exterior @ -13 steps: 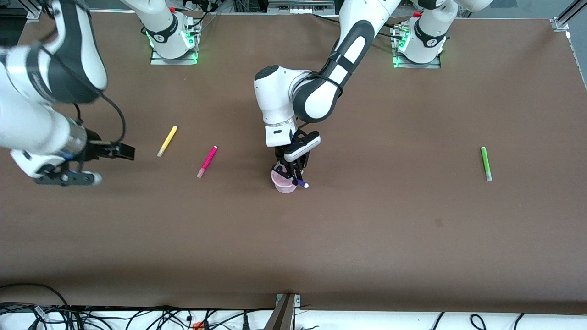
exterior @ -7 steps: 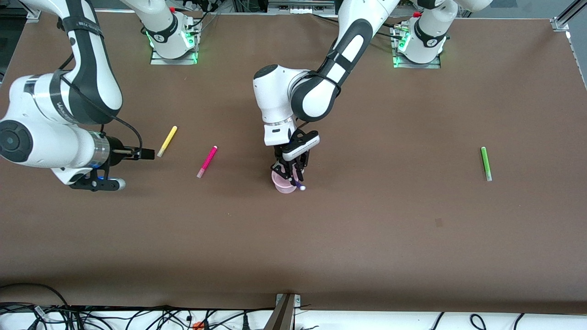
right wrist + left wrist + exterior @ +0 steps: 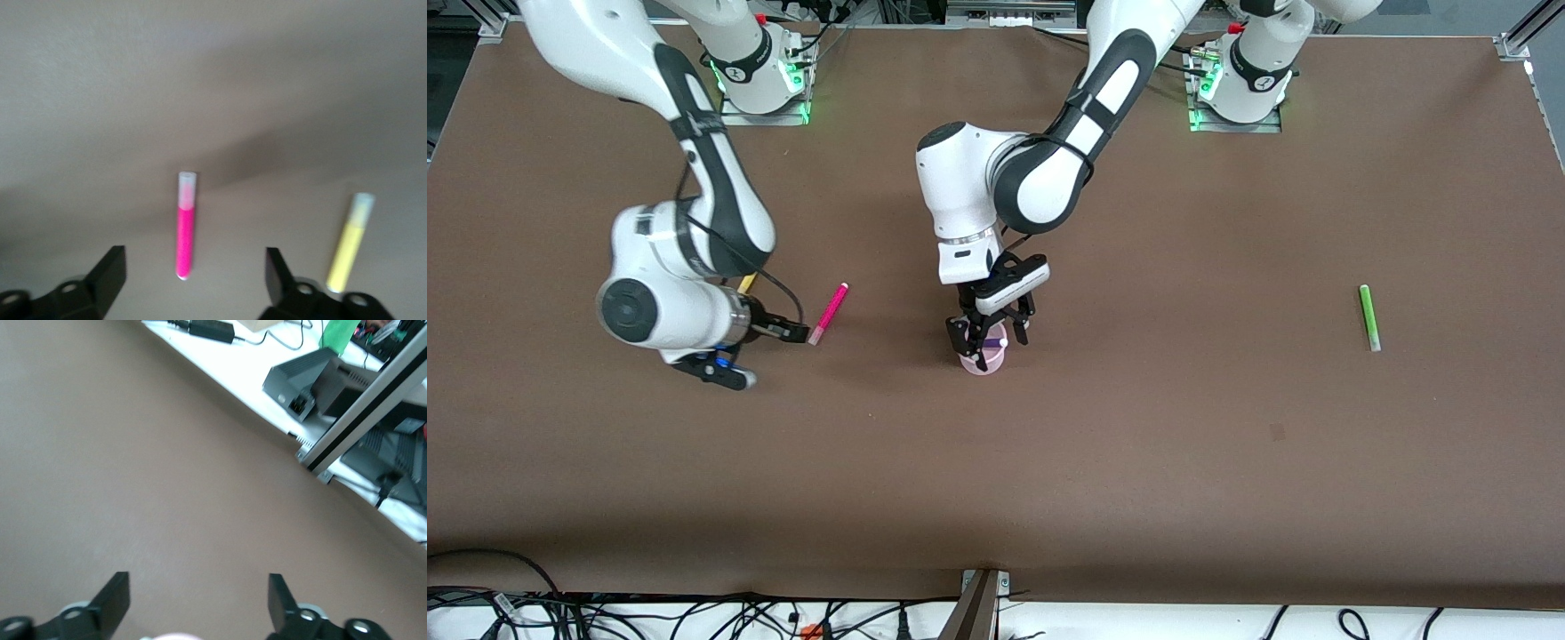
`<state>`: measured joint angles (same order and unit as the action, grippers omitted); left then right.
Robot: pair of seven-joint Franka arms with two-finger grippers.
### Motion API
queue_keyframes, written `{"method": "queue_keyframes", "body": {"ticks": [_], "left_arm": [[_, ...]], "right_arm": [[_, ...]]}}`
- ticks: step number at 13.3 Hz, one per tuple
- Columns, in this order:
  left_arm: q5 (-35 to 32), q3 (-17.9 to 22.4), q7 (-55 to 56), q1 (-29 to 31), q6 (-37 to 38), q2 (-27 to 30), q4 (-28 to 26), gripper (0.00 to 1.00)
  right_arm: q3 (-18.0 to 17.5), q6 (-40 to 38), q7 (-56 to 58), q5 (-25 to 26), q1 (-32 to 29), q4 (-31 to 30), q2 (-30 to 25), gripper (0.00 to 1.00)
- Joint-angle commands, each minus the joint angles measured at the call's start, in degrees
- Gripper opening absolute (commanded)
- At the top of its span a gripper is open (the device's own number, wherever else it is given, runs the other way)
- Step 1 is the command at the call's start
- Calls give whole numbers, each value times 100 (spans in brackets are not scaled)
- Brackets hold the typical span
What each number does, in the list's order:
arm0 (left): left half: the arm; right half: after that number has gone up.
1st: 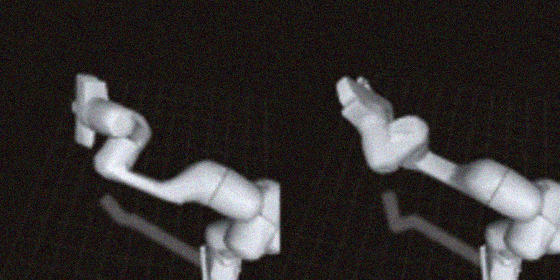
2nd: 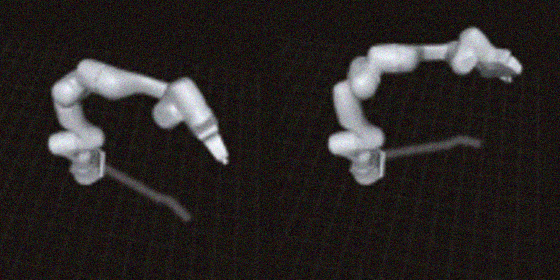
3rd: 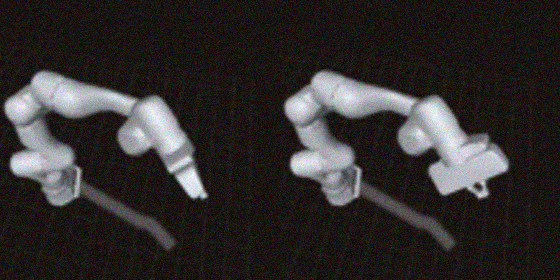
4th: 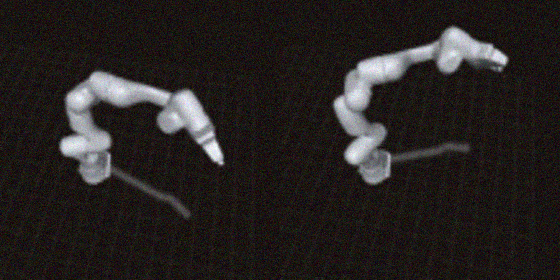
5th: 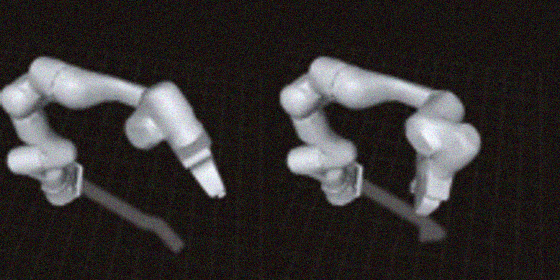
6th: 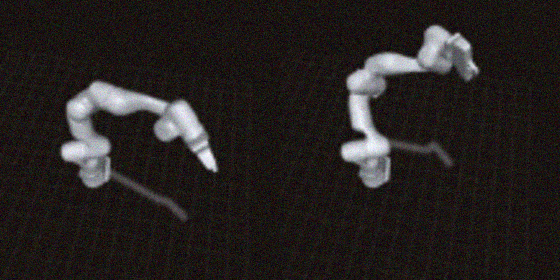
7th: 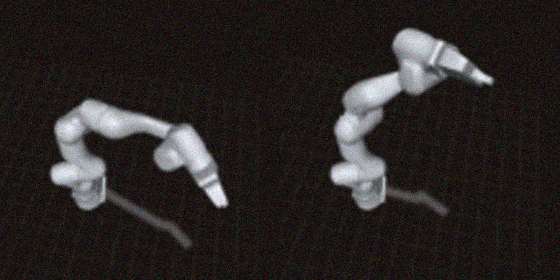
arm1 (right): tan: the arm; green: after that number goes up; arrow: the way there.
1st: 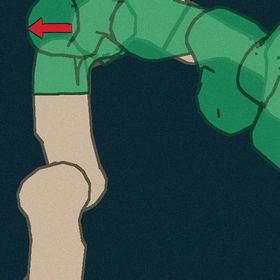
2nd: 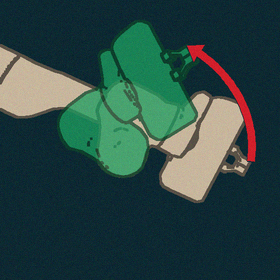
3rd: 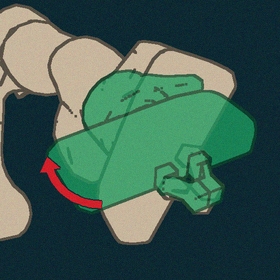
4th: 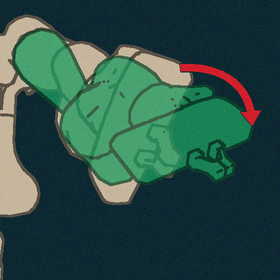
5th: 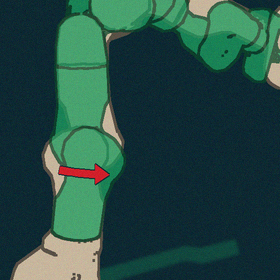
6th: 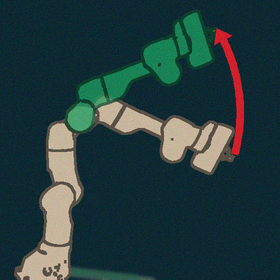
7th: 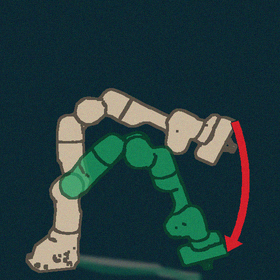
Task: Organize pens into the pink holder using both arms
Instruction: 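Grasp the pink marker with the right gripper while the left gripper withdraws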
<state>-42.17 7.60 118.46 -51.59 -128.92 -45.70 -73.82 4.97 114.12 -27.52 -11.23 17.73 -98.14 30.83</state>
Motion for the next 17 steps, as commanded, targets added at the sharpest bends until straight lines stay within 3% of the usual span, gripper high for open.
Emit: {"method": "queue_keyframes", "body": {"ticks": [1,4,9,11,13,17], "left_arm": [[356,-83,-540,376,130,456,-1,100],[2207,-75,-2470,842,173,982,-97,100],[3528,-92,-5054,1887,1620,1835,-159,100],[4170,-92,-6355,2405,2123,2091,-150,100],[4489,-92,-7612,2880,2632,2249,-124,100],[4507,-83,-10012,3663,3521,2382,-133,100]], "right_arm": [[21,206,-166,-273,2,-221,90,82],[-127,1040,-166,-459,11,-1186,-120,80],[-515,1683,-666,-687,19,-1629,-174,79],[-524,1850,-676,-687,37,-1752,-174,74],[-524,1869,-676,-687,37,-1787,-174,63],[-524,1912,-676,-687,37,-1866,-200,35]]}}
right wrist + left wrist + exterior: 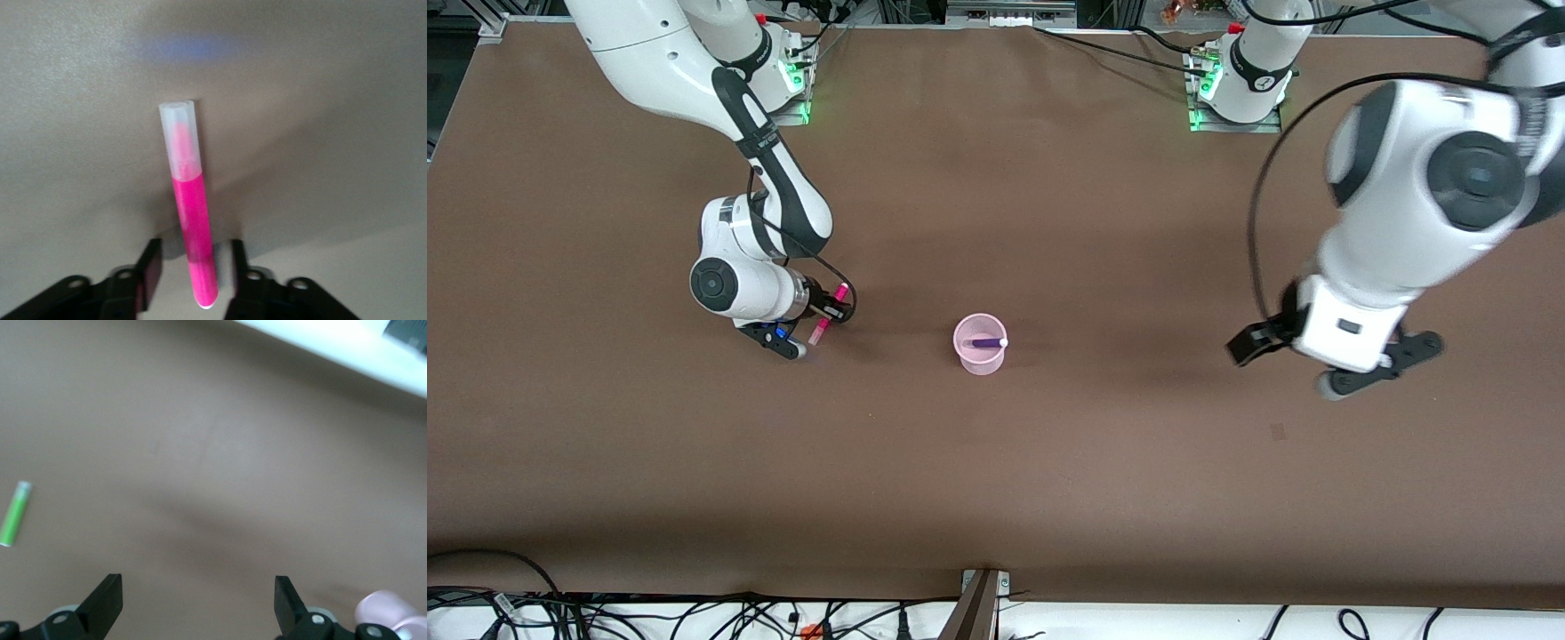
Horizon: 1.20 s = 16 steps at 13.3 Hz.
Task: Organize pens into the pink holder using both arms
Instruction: 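Grasp the pink marker with the right gripper while the left gripper withdraws, then carry the pink marker over the cup with the right gripper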
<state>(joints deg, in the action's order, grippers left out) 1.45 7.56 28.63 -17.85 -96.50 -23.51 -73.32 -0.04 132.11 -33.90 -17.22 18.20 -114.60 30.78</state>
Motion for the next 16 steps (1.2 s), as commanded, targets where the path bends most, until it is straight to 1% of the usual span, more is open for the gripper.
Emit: {"method": "queue_keyframes", "body": {"ticks": [1,3,5,6,7,9,10,11,12,13,15,16], "left_arm": [[146,-79,-1557,464,472,162,-183,100],[76,-62,-2332,667,745,162,-218,100],[128,-79,-2912,1027,764,171,-244,100],[128,-79,-3229,1090,746,232,-392,100],[119,-79,-3475,1221,668,372,-629,100],[119,-79,-3653,1292,335,635,-1077,100],[119,-79,-3654,1292,159,776,-1349,100],[119,-79,-3654,1292,27,917,-1613,100],[119,-88,-3628,1275,-18,979,-1737,100],[119,-88,-3601,1240,-18,953,-1712,100],[119,-88,-3575,1205,-27,874,-1651,100],[128,-88,-3575,1205,-27,865,-1625,100]], "right_arm": [[-22,113,-38,-89,-10,-220,-187,25],[-22,87,-20,-89,-10,-212,-204,0],[-22,-122,41,-98,-10,-81,-309,0],[-31,-585,-46,-132,-10,242,-319,0],[-40,-1364,-229,-333,-19,741,-284,0],[-31,-2334,-292,-1113,-62,1542,-231,0],[-22,-2643,-484,-1561,-89,1842,-126,0],[-31,-2751,-651,-1974,-80,2010,-64,0],[-40,-2726,-801,-2379,-28,2099,-20,0],[-57,-2673,-915,-2861,-1,2187,58,0],[-57,-2393,-961,-4318,200,2450,321,0],[-49,-2096,-961,-4960,340,2486,436,0]]}}
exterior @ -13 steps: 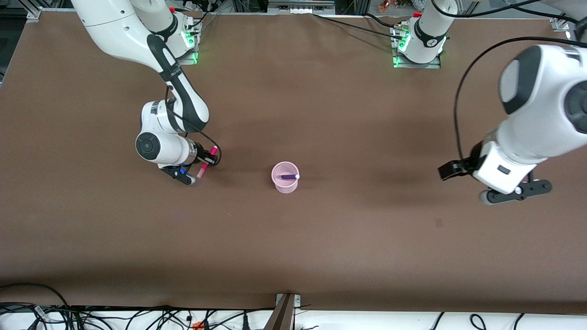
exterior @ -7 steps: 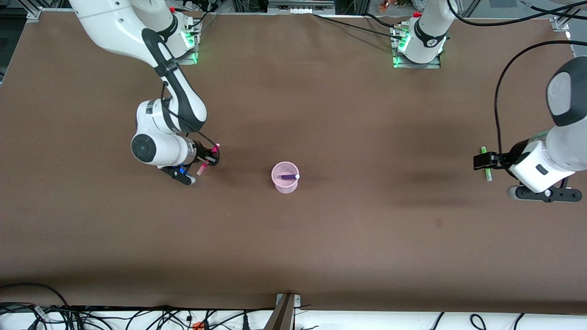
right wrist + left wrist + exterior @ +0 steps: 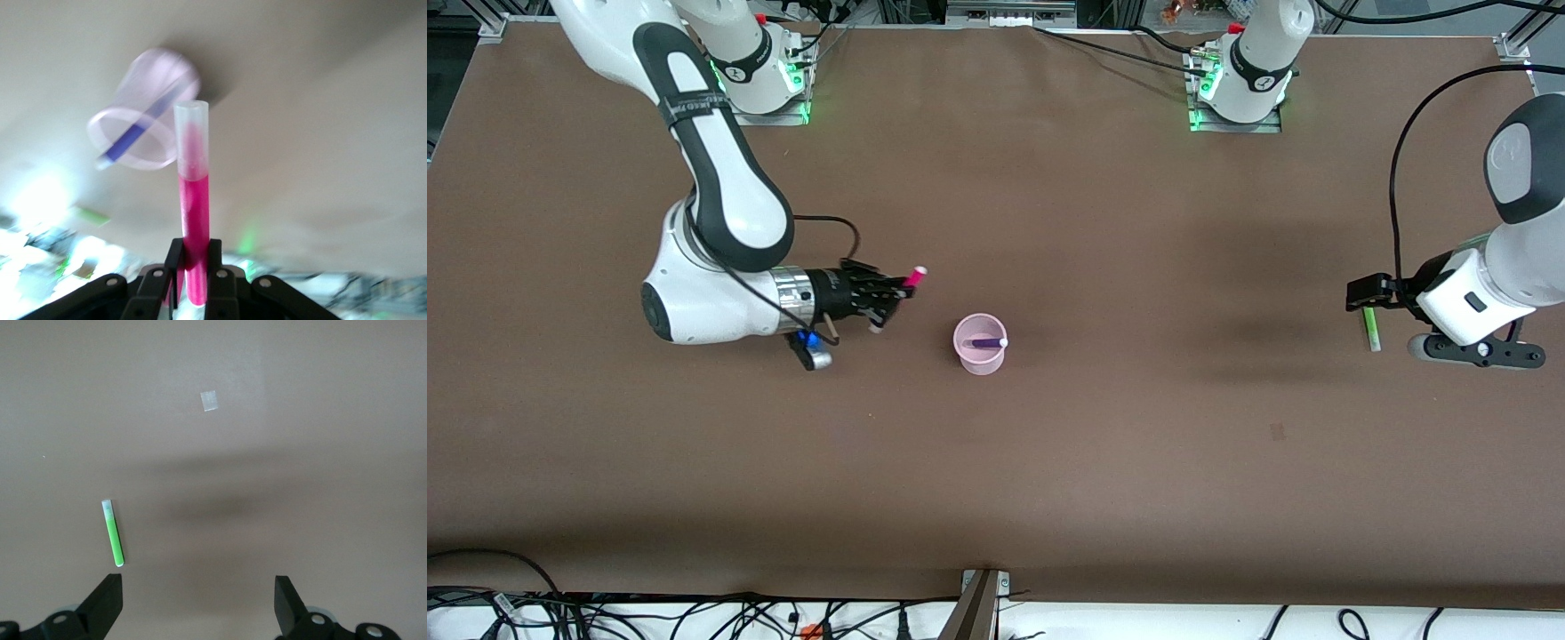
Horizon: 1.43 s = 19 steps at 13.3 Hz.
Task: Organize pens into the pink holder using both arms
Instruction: 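Carry the pink marker over the cup with the right gripper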
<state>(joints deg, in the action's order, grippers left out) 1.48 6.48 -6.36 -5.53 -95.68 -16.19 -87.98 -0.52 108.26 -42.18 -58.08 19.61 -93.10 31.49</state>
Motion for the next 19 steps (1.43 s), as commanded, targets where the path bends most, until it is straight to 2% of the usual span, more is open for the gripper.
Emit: {"method": "queue_keyframes", "body": {"ticks": [1,3,6,11,13,15,17,18,19], "left_arm": [[124,20,-76,-27,-109,98,-124,100],[133,20,-76,-36,-109,98,-106,100],[133,11,-67,-45,-100,98,-97,100],[133,11,-50,-123,-91,98,-97,100],[133,11,-58,-141,-100,98,-88,100],[133,11,-58,-141,-100,98,-88,100],[125,11,-58,-150,-109,89,-88,100],[133,19,-58,-150,-109,89,-71,100],[133,20,-58,-150,-100,81,34,100]], "right_arm": [[-1,631,-133,-1376,384,398,515,0],[-1,1081,-124,-1977,675,617,805,0],[-1,1337,-116,-2513,825,767,1096,0],[-1,1434,-98,-2717,922,741,1263,0],[-1,1426,-115,-3059,913,706,1368,0],[8,1391,-115,-3051,870,697,1413,2],[43,1373,-89,-2999,817,723,1404,76],[60,1347,-80,-2981,730,750,1369,98],[60,1329,-89,-2850,616,767,1325,100]]}}
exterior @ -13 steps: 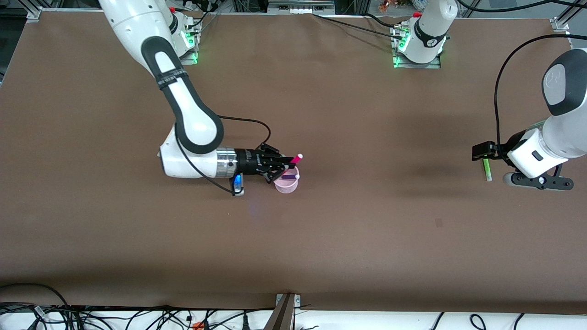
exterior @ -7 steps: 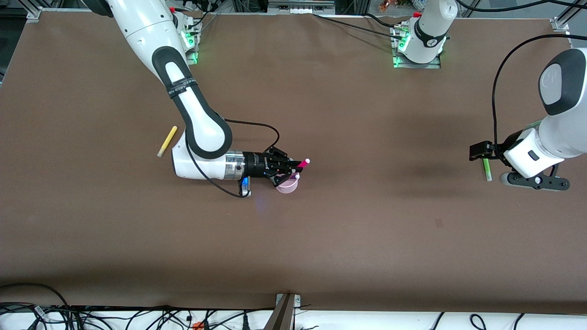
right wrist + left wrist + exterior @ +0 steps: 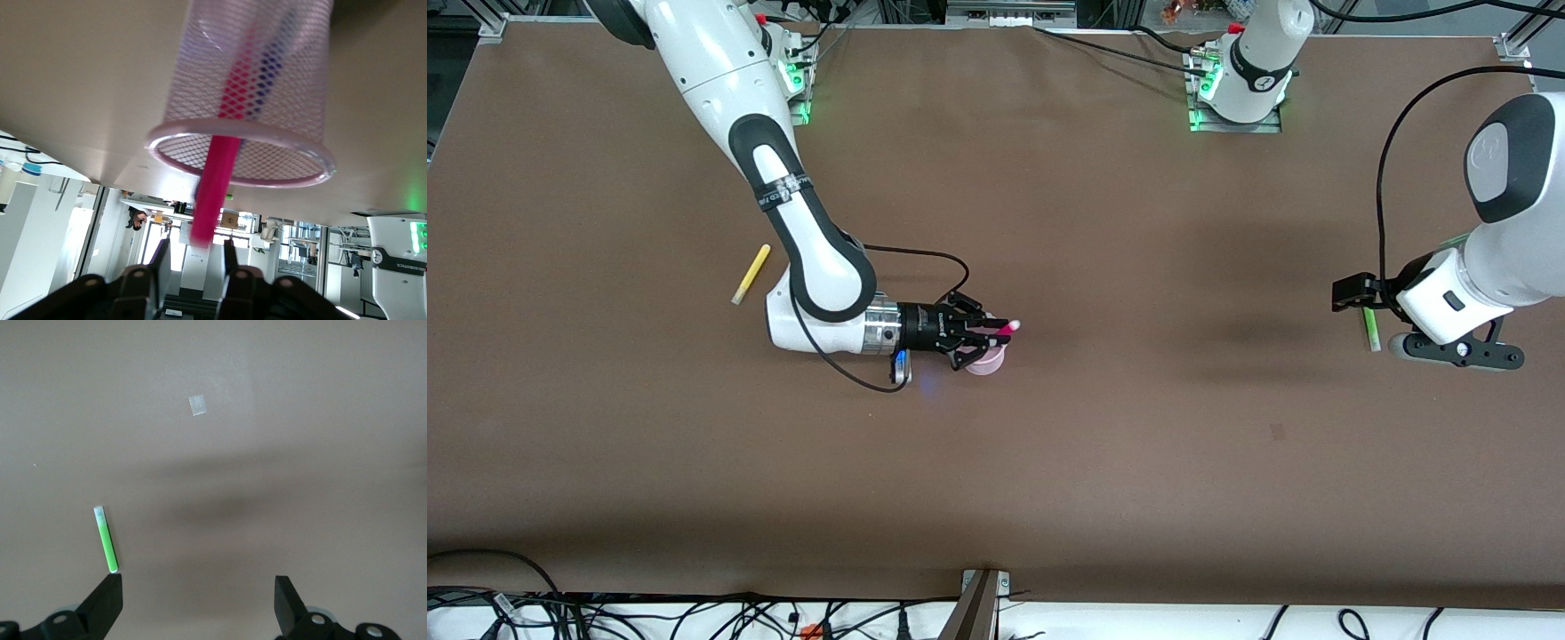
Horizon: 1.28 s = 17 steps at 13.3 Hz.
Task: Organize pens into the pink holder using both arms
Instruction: 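Release the pink marker into the cup and raise the right gripper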
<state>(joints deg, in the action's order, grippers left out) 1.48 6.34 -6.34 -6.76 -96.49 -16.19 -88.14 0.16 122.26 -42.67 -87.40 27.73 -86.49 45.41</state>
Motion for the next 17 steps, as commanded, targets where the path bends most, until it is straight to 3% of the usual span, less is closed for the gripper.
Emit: {"method": "queue_keyframes", "body": {"ticks": [1,4,6,9,14,17], "left_arm": [[133,34,-61,-27,-19,37,94,100],[133,34,-52,-27,-19,-16,121,100],[133,34,-52,-27,-19,-25,121,100],[133,34,-52,-27,-19,-25,121,100],[133,25,44,-27,-19,-34,121,100],[133,34,80,-45,-19,-34,121,100]], "right_arm": [[-7,-97,-49,404,-285,115,-163,100],[-7,-124,-40,1730,-488,324,-480,100],[81,-176,47,3178,-514,361,-813,100],[142,-369,328,4902,-541,352,-1480,100],[941,-2351,1890,6889,-541,124,-2938,100],[1162,-2822,2753,8042,-541,-699,-4247,100]]}}
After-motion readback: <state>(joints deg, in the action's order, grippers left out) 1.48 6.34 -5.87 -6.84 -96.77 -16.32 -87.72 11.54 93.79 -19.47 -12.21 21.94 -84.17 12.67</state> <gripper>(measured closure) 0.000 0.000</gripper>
